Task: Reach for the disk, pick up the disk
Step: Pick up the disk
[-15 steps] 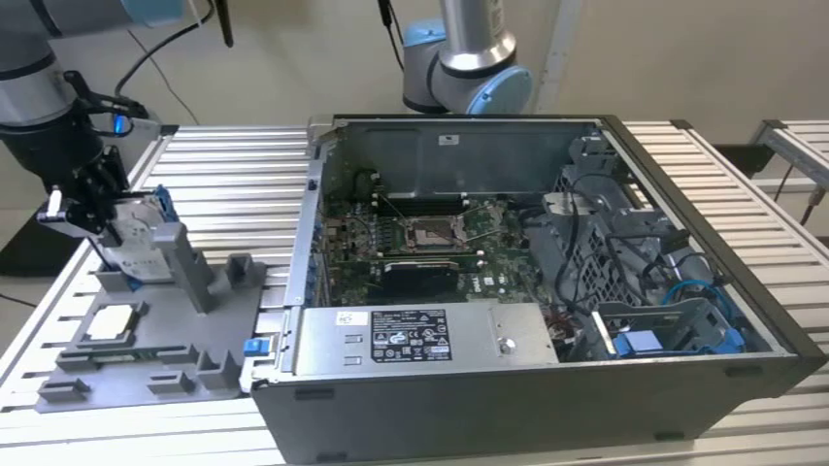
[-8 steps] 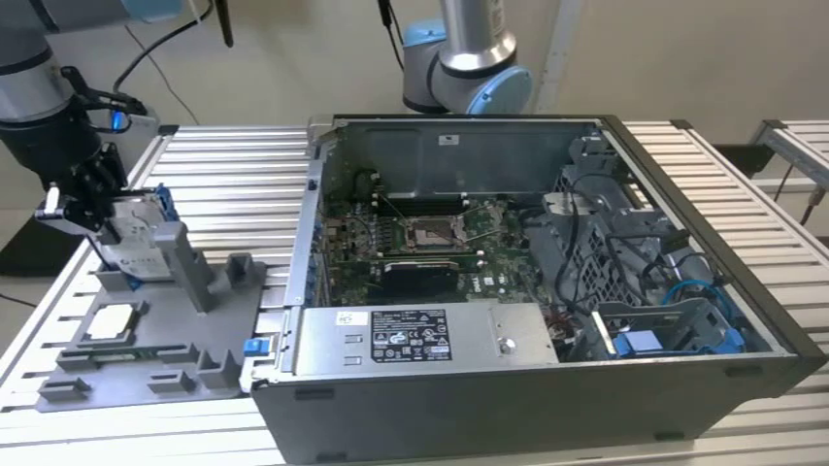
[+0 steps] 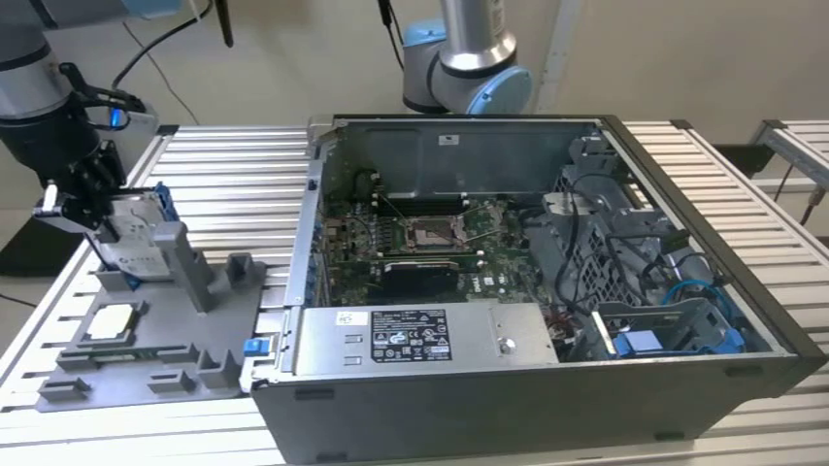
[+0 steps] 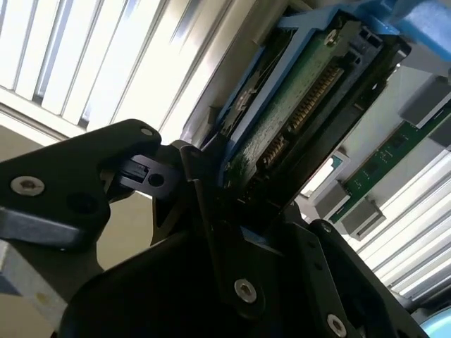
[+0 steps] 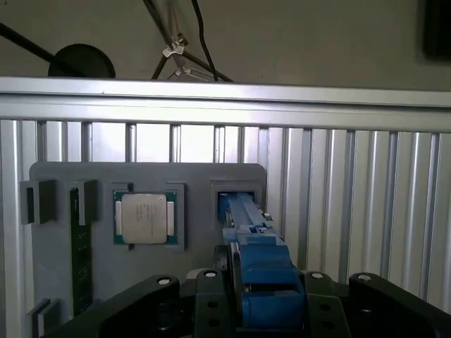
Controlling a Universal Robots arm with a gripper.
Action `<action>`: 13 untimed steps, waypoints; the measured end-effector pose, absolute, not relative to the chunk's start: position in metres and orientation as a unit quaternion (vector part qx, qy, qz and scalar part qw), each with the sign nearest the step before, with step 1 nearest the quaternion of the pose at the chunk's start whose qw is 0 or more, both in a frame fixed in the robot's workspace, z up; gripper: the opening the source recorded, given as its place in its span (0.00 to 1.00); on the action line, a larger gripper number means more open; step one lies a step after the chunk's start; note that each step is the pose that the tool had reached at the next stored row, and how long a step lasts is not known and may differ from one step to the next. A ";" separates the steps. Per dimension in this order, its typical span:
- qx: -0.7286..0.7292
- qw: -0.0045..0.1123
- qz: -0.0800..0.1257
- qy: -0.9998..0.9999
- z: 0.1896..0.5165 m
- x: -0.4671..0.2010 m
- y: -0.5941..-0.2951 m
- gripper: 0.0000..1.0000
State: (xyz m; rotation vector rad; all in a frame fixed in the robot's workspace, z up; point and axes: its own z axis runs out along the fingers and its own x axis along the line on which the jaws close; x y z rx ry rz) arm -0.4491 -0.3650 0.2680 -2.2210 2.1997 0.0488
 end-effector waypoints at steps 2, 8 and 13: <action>-0.710 0.009 0.017 0.704 0.270 -0.449 -0.365 0.00; -0.710 0.008 0.015 0.704 0.280 -0.450 -0.365 0.00; -0.710 0.008 0.015 0.704 0.287 -0.450 -0.365 0.00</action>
